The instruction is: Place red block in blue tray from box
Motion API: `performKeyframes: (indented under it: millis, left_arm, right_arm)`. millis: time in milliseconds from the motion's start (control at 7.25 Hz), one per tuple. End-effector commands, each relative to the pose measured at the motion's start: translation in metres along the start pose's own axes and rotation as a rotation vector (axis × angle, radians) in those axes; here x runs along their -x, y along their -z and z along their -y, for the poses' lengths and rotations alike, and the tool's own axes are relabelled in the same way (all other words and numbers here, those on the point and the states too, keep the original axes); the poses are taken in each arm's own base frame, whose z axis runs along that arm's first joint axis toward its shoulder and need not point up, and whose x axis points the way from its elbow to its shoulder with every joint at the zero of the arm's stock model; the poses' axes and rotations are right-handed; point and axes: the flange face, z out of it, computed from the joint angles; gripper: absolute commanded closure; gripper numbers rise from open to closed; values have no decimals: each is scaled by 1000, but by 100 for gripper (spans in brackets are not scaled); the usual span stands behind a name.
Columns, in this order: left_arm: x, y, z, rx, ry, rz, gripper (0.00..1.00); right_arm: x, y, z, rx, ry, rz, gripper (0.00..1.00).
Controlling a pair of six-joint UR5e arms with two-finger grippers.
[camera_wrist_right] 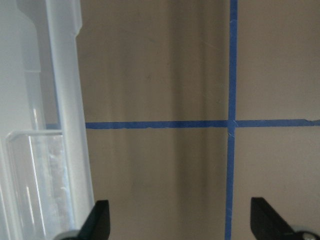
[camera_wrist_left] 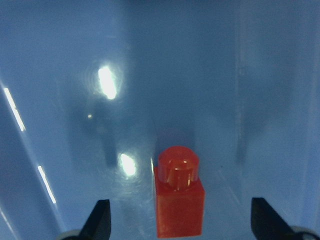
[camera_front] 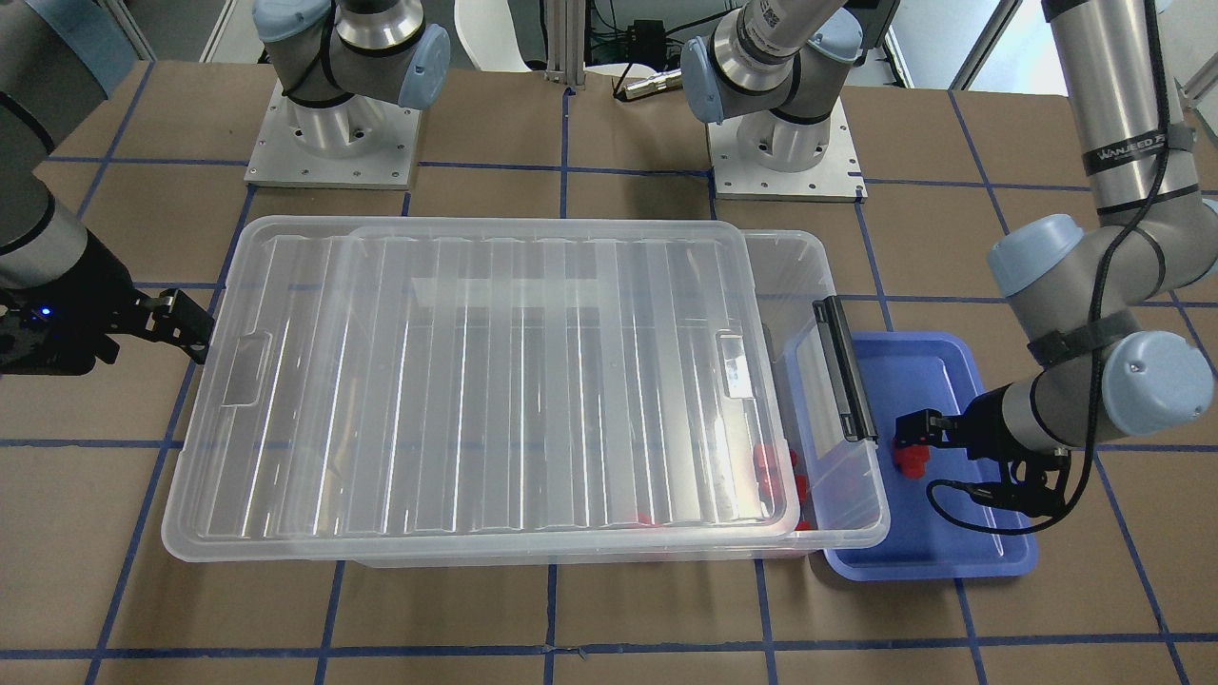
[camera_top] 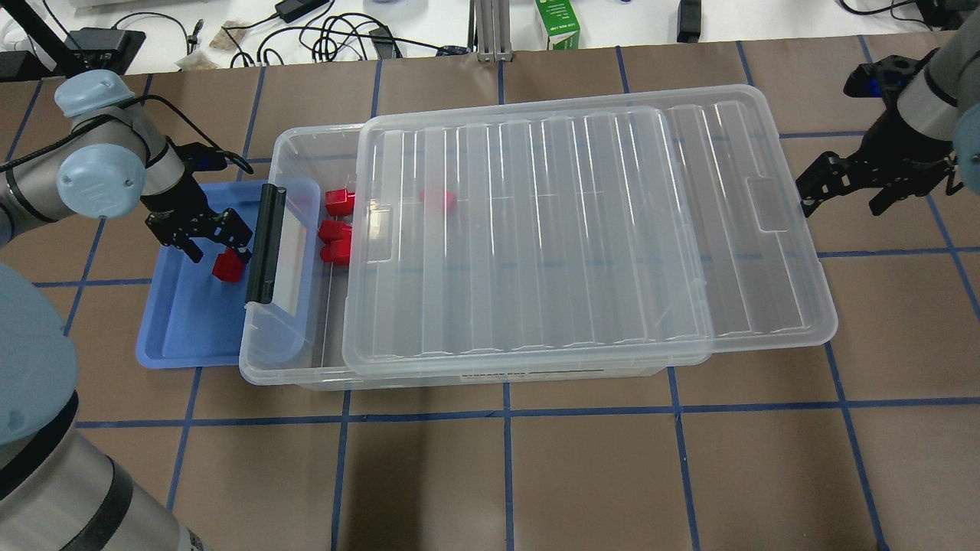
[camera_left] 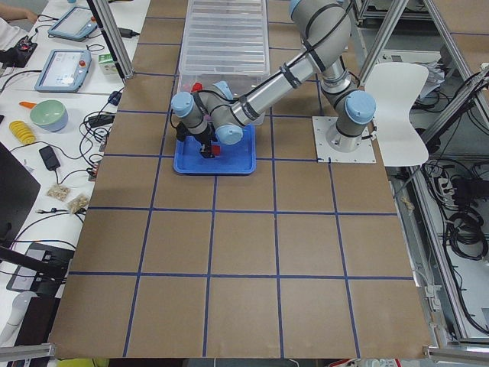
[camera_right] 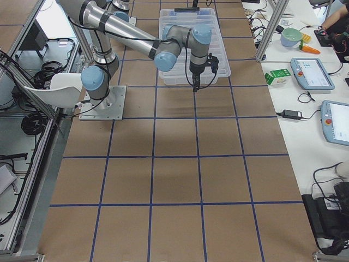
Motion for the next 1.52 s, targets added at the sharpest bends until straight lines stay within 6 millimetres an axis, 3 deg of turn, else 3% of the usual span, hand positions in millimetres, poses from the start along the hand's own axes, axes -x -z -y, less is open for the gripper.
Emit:
performKeyframes:
  millis: [0, 138, 276, 552, 828, 966, 1103, 1379]
  left_arm:
    - [-14, 84, -22, -26, 7, 25, 0]
    - [-31, 135, -37, -33, 59, 25, 0]
    - [-64, 173, -48, -49, 94, 33, 0]
    - [-149, 214, -69, -91, 98, 71, 0]
    - [-202, 231, -93, -138, 148, 65, 0]
    - [-224, 227, -104, -132, 134, 81, 0]
    - [-233, 220, -114, -133, 159, 68, 0]
    - [-235, 219, -129, -135, 154, 79, 0]
  right_arm:
    - [25, 1, 1, -11, 0, 1, 0]
    - [36, 1, 1, -11, 20, 0, 0]
    - [51, -3, 2, -5, 18, 0, 0]
    - [57, -4, 1, -3, 9, 2, 0]
    - [55, 6, 7, -23, 18, -14, 0]
    - [51, 33, 14, -66, 20, -28, 0]
    - [52, 68, 14, -72, 17, -29, 0]
    - [58, 135, -12, -75, 5, -35, 0]
